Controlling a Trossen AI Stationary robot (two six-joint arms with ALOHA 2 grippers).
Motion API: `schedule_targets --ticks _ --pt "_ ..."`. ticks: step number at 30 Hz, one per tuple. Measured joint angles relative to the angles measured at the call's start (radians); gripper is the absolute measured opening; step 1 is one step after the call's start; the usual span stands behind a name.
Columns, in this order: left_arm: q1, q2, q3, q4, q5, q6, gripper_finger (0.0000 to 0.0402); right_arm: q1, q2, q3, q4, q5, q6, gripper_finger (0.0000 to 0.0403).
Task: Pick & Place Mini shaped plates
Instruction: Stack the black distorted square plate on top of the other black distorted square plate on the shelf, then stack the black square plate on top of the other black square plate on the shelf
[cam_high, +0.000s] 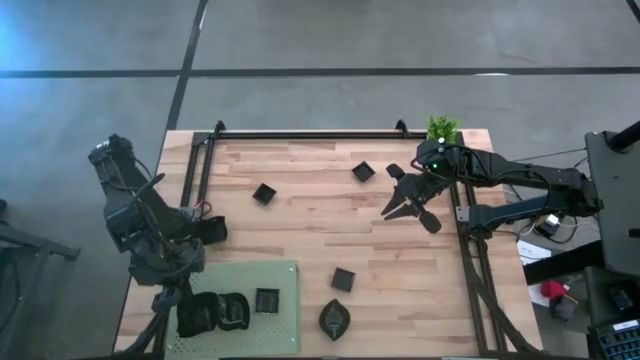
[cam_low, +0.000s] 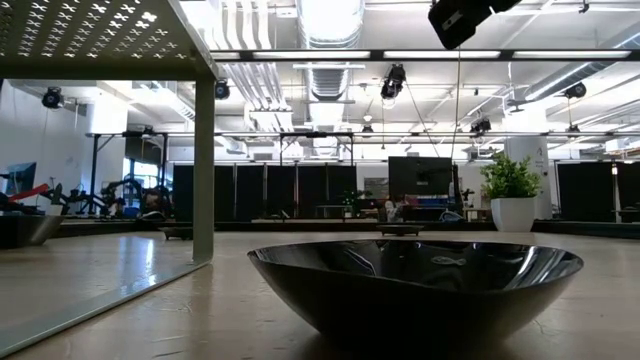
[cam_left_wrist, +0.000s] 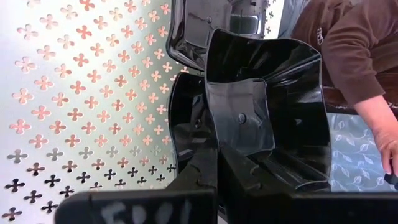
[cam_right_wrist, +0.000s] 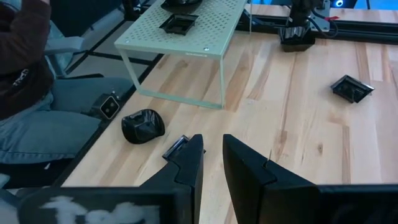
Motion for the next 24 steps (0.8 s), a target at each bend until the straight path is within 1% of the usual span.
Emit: schedule_targets --ticks 5,11,17,20,24 --pt "0.000 0.000 0.000 -0.015 0.002 -0.035 0.0032 0.000 0.000 0.000 0.000 0.000 0.000 0.0057" --pt "0.000 -0.002 0.000 -0.019 0.006 -0.040 0.0062 0.000 0.000 0.000 0.000 0.000 0.000 0.0057" --pt "0.000 -0.017 0.021 -0.020 0.001 -0.045 0.0072 0.000 0.000 0.000 0.000 0.000 0.000 0.0057" --pt "0.000 -0.020 0.054 -0.046 -0.047 -0.042 0.0071 0.000 0.000 0.000 0.000 0.000 0.000 0.0057" --pt "0.000 -0.020 0.094 -0.115 -0.162 -0.017 0.0062 0.000 0.000 0.000 0.000 0.000 0.000 0.0057"
